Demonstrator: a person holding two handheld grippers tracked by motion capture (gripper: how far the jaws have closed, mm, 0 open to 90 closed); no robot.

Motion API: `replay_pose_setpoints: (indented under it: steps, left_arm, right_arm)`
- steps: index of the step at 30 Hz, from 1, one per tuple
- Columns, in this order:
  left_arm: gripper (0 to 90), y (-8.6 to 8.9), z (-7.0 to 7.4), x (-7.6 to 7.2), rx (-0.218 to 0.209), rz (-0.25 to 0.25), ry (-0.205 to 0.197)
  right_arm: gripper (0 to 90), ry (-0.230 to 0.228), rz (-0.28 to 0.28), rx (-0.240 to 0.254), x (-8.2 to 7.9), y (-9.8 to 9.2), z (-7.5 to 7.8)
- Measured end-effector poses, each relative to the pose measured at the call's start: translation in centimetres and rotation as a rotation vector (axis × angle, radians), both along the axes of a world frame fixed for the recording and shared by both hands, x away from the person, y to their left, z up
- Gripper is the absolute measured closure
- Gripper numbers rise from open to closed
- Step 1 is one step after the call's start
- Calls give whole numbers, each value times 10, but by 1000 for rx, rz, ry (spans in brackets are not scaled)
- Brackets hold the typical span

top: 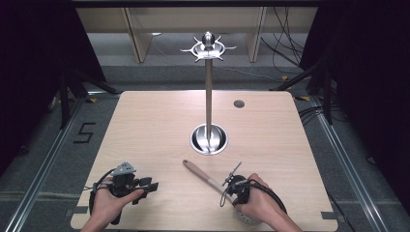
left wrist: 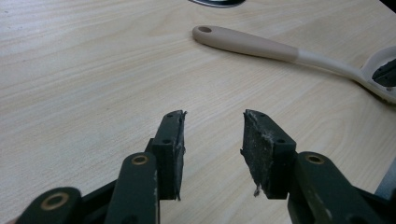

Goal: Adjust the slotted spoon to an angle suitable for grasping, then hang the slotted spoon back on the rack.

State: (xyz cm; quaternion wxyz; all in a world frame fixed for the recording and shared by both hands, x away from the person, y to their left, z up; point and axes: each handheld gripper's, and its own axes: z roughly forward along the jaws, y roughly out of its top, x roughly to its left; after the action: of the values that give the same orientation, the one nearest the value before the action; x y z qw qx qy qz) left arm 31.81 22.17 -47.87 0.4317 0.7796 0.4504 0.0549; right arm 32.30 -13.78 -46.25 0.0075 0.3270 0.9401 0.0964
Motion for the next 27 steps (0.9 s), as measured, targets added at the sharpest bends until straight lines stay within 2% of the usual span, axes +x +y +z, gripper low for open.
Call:
replay_pose_setpoints:
  steps: [1,2,4,6,7,8,9,10,11,12,14,16,18,19,21,23,24,27]
  left_arm:
    - [567,0,0,0,0,-2,-2]
    - [561,0,0,0,-4,2,-7]
    - [555,0,0,1,-17,1,-14]
    - [531,1,0,2,-12,3,-19]
    - [531,1,0,2,-13,11,-29]
    - [511,2,0,4,-9,4,-27]
    - [511,1,0,5,-14,12,-36]
    - [503,2,1,6,-4,16,-48]
    - [490,1,2,7,-10,20,-55]
    - [487,2,2,8,-11,30,-70]
    - [479,3,2,6,-20,43,-74]
    - [472,4,2,3,-16,47,-76]
    - [471,6,2,1,-12,47,-77]
    - [468,9,2,-1,-13,51,-81]
    - [465,11,2,-3,-20,63,-86]
    - [464,11,2,-3,-18,69,-82]
    - [463,12,2,-3,-16,64,-86]
    - [461,12,2,-2,-11,72,-82]
  right_arm:
    - [847,-8,-2,9,1,2,2]
    - [841,-41,41,13,4,2,3]
    - [829,-50,40,24,5,4,4]
    - [766,-36,11,75,7,10,9]
    - [766,-36,11,75,7,10,9]
    - [737,-67,21,64,11,11,11]
    - [737,-67,21,64,11,11,11]
    - [712,-69,34,74,14,11,11]
    - [678,-96,62,71,18,10,12]
    - [669,-99,56,74,19,10,13]
    - [659,-116,54,70,21,9,15]
    - [651,-115,32,76,20,10,17]
    - [649,-116,37,85,20,11,19]
    - [648,-136,66,85,23,10,21]
    - [651,-147,77,79,26,12,22]
    - [652,-143,59,77,27,13,25]
    - [656,-140,78,84,30,17,26]
    - [657,-142,90,86,37,22,30]
